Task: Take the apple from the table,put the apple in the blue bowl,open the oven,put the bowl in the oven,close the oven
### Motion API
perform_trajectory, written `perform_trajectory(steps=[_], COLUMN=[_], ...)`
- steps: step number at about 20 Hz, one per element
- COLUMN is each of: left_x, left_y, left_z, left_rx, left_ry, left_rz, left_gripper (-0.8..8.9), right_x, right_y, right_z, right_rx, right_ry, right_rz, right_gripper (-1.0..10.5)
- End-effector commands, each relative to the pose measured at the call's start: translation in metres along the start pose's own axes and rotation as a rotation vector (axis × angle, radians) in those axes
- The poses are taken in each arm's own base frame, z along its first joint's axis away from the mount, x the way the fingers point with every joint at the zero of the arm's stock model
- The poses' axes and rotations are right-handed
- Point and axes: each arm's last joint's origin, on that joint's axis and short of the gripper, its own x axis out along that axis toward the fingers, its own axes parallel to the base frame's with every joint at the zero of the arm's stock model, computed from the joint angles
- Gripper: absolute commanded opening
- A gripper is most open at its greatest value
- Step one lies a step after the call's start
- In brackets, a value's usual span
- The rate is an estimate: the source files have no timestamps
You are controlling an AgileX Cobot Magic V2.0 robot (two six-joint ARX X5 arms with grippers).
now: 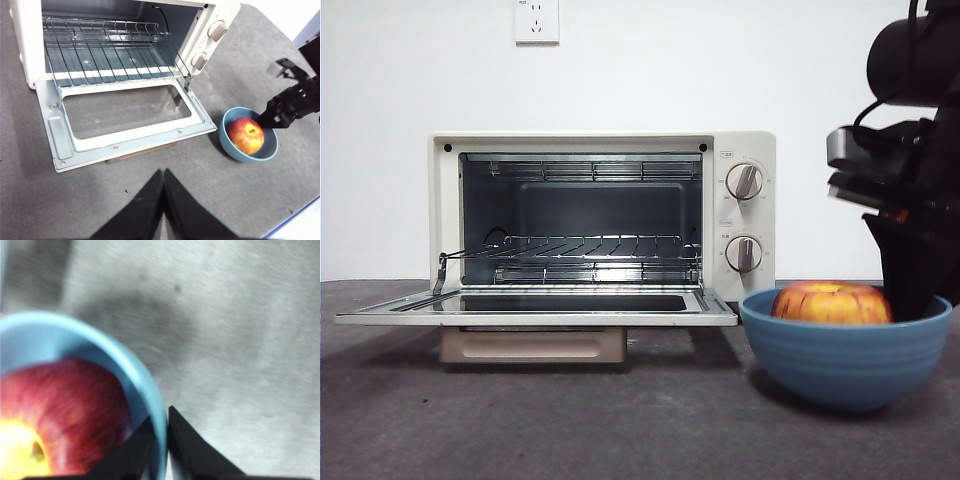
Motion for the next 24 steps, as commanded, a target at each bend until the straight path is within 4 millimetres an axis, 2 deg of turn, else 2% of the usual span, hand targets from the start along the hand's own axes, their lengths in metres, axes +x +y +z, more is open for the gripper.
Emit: perform_trajectory(steps=[1, 6, 8, 10, 16, 20, 24], left_x=[0.0, 0.006, 0.006, 0.006, 0.005, 0.005, 0.005], left_y=[0.0, 0.003, 0.003, 0.003, 0.003, 0.003, 0.003], left_z=[0.001, -0.002, -0.002, -0.002, -0.002, -0.003, -0.003], left_rx=[0.002, 0.001, 0.002, 0.009, 0.01, 0.013, 0.014], left_ry=[-0.007, 0.001, 0.001, 0.001, 0.001, 0.0, -0.001], left_rz=[0.013, 0.021, 0.02, 0.021, 0.019, 0.018, 0.017], left_gripper=[0.06, 0.06, 0.06, 0.06, 0.07, 0.07, 0.07], right_x=[-0.014, -0.044, -0.047, -0.049, -0.03, -0.012, -0.002], right_y=[0.014, 0.061, 0.083, 0.095, 0.119, 0.126, 0.127], right_z=[0.002, 0.018, 0.034, 0.053, 0.111, 0.131, 0.14], right_rx=[0.008, 0.008, 0.021, 0.04, 0.165, 0.26, 0.34], right_ry=[-0.054, -0.149, -0.199, -0.232, -0.249, -0.25, -0.269], right_rz=[0.058, 0.179, 0.22, 0.206, 0.209, 0.185, 0.148], right_gripper=[0.0, 0.0, 0.0, 0.0, 0.0, 0.0, 0.0])
